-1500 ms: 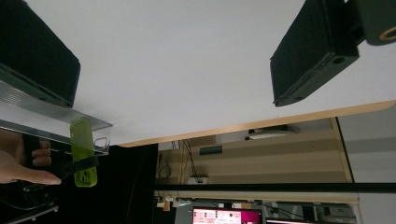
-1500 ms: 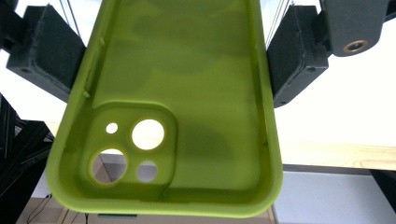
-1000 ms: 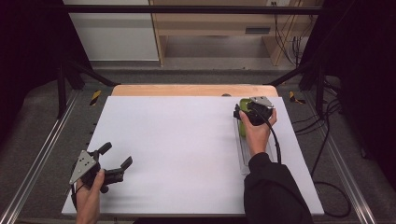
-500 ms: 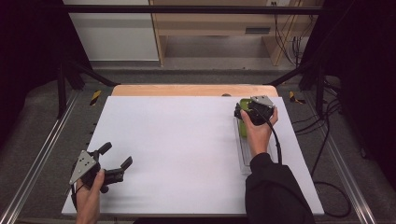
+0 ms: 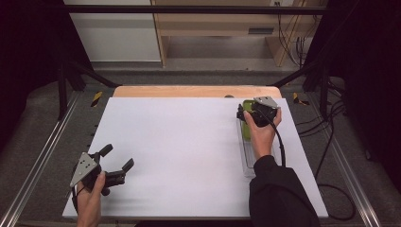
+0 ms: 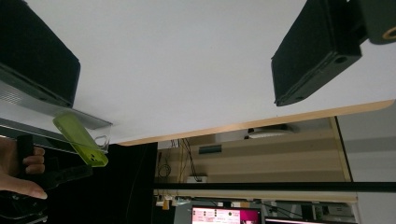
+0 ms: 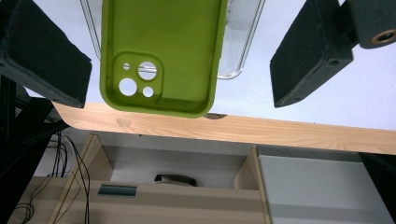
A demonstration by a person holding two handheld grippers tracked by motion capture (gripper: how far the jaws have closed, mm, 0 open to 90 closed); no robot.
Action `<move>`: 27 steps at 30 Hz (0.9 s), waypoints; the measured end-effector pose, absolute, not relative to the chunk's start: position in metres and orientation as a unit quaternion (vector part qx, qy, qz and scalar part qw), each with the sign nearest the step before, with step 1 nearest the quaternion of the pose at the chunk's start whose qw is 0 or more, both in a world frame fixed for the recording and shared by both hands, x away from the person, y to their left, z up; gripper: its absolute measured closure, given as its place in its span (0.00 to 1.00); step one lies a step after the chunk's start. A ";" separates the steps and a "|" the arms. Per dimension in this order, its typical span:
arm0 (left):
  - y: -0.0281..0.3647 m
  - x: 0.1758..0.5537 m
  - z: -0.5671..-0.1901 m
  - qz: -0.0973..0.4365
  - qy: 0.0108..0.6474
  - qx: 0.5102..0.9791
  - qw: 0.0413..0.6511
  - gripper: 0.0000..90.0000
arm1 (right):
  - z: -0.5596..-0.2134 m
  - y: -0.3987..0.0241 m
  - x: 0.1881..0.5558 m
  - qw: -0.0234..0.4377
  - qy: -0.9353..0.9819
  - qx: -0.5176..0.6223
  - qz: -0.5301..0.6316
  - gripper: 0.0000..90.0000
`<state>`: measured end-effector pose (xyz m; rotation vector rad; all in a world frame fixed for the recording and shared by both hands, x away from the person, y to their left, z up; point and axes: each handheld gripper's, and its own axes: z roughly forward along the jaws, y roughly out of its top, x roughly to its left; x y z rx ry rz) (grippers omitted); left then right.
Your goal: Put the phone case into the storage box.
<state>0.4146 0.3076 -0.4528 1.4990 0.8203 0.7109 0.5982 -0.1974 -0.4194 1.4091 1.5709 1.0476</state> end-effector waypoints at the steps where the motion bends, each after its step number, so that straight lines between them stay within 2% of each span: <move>1: 0.308 0.415 -0.453 0.307 0.354 0.647 0.602 0.01 | -0.419 -0.197 0.598 0.381 0.616 0.553 0.413 0.06; 27: 0.306 0.414 -0.452 0.307 0.357 0.646 0.601 0.01 | -0.401 -0.197 0.583 0.374 0.623 0.535 0.431 0.05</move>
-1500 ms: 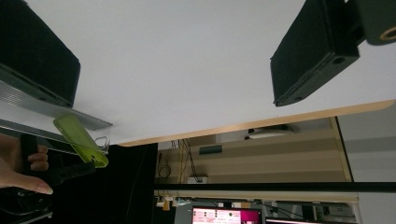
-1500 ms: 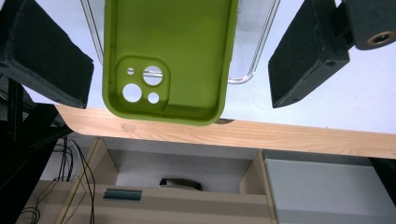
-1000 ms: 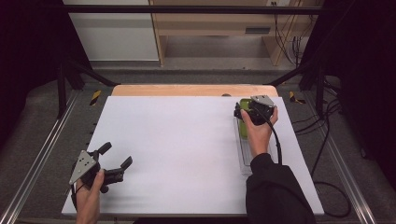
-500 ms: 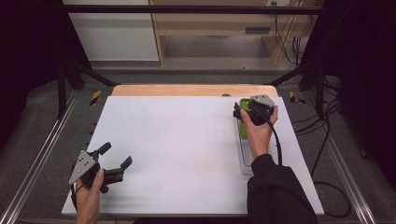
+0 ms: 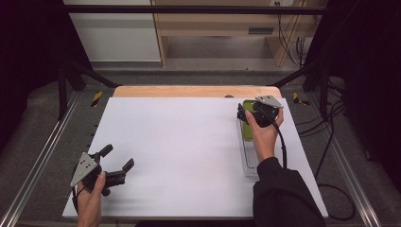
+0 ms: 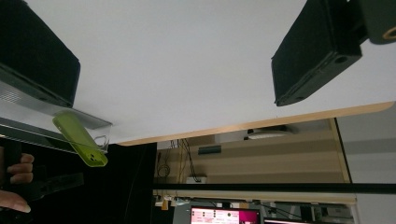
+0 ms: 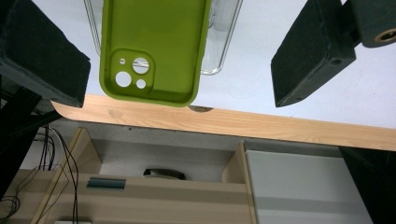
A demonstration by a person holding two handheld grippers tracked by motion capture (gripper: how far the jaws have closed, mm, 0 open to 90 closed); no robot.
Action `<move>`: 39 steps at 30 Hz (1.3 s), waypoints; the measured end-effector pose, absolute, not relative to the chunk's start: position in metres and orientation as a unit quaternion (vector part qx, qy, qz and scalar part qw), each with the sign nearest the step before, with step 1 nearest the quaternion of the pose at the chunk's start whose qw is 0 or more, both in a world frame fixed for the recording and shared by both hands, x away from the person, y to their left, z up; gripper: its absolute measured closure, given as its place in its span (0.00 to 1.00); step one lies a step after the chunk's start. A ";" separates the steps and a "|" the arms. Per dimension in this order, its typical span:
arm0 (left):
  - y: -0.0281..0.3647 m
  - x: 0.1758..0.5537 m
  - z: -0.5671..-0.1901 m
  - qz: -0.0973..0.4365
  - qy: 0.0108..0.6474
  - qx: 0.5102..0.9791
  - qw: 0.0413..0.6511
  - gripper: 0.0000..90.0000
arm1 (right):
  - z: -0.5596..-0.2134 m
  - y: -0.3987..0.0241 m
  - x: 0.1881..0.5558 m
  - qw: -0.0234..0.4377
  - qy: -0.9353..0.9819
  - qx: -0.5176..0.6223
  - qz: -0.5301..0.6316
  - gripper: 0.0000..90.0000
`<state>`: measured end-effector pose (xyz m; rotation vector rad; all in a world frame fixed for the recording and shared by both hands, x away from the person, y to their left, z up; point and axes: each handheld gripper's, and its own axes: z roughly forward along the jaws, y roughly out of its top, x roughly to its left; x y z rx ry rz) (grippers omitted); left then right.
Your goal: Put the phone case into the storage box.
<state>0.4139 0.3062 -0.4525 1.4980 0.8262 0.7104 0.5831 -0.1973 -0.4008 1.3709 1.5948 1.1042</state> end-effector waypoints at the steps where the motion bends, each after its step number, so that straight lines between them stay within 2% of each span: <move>1: 0.306 0.414 -0.452 0.307 0.356 0.647 0.601 0.01 | -0.400 -0.197 0.582 0.373 0.623 0.535 0.433 0.05; 39: 0.304 0.414 -0.452 0.307 0.358 0.648 0.598 0.01 | -0.374 -0.202 0.558 0.341 0.632 0.514 0.469 0.06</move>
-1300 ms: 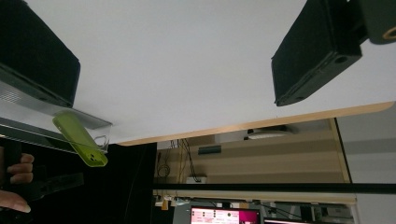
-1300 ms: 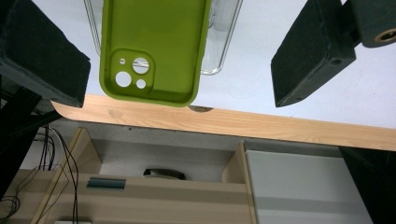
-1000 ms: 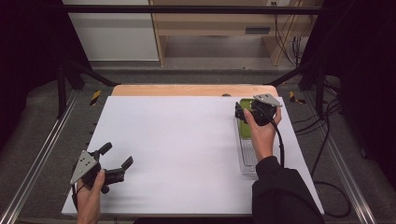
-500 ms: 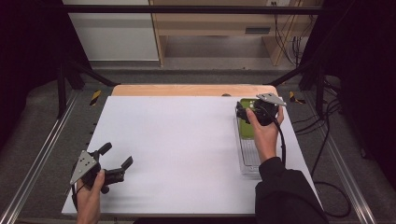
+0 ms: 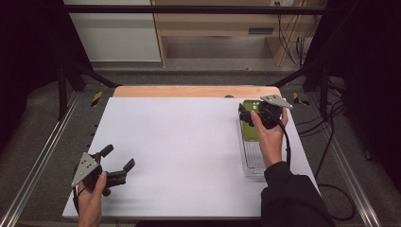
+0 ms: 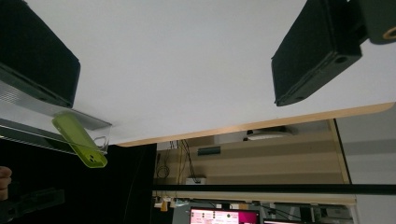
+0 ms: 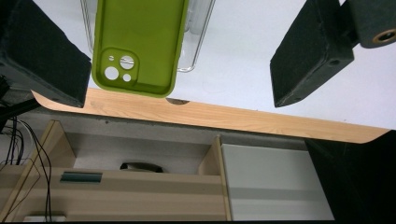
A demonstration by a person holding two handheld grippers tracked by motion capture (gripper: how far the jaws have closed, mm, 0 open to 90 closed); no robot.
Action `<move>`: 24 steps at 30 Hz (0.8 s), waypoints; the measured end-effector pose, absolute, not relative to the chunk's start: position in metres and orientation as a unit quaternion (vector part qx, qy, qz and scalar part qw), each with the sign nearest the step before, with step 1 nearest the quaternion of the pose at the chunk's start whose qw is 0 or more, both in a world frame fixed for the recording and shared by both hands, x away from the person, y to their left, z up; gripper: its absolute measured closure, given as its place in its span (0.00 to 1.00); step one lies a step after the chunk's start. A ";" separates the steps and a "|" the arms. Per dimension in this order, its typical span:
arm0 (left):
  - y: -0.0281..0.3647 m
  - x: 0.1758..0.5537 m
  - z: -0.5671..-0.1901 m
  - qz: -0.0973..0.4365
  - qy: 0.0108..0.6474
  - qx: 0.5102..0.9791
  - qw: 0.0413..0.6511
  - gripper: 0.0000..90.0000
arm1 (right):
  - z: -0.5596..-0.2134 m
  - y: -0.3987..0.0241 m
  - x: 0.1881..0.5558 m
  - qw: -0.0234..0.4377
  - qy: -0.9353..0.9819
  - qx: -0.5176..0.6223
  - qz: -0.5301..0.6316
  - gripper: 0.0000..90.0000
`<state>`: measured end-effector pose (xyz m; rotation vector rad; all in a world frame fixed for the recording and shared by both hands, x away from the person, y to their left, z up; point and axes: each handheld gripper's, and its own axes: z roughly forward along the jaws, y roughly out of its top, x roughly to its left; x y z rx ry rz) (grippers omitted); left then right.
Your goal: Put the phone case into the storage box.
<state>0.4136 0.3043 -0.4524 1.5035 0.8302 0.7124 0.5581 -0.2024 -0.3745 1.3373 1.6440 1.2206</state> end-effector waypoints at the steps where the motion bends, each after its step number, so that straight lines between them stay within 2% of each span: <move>1: 0.304 0.414 -0.452 0.307 0.358 0.648 0.598 0.01 | -0.374 -0.203 0.557 0.340 0.632 0.513 0.471 0.06; 24: 0.303 0.413 -0.452 0.307 0.353 0.654 0.595 0.01 | -0.365 -0.206 0.544 0.336 0.634 0.499 0.486 0.07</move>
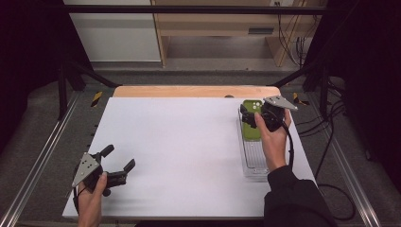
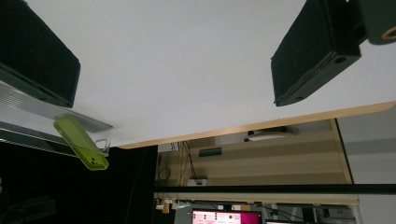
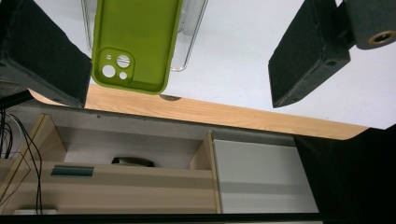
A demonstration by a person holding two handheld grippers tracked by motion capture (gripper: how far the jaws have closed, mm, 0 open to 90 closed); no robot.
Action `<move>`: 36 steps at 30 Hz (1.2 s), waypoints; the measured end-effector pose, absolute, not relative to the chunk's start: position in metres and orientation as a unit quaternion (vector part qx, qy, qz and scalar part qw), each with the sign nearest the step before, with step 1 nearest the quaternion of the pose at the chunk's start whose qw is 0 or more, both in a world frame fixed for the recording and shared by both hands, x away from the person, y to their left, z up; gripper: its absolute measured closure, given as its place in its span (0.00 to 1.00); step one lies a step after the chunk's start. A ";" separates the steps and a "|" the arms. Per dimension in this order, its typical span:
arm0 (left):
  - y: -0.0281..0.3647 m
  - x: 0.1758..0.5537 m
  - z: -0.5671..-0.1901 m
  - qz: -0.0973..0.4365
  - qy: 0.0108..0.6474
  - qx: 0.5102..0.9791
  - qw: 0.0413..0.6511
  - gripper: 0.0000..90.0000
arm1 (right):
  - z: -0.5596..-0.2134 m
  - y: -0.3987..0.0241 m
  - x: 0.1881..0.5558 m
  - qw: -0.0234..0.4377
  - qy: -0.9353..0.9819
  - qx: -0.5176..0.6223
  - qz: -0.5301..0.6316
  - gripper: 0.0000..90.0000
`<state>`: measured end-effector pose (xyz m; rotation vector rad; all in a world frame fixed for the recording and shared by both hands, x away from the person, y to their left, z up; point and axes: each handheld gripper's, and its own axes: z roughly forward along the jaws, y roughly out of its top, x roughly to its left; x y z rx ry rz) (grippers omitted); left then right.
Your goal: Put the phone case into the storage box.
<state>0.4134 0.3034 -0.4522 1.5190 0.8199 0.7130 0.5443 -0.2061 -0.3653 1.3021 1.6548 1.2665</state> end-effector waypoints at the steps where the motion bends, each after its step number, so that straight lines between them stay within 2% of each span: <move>1: 0.303 0.413 -0.452 0.307 0.353 0.653 0.595 0.01 | -0.365 -0.206 0.543 0.336 0.633 0.499 0.487 0.07; 36: 0.304 0.413 -0.452 0.306 0.351 0.656 0.595 0.01 | -0.351 -0.224 0.517 0.324 0.629 0.474 0.524 0.07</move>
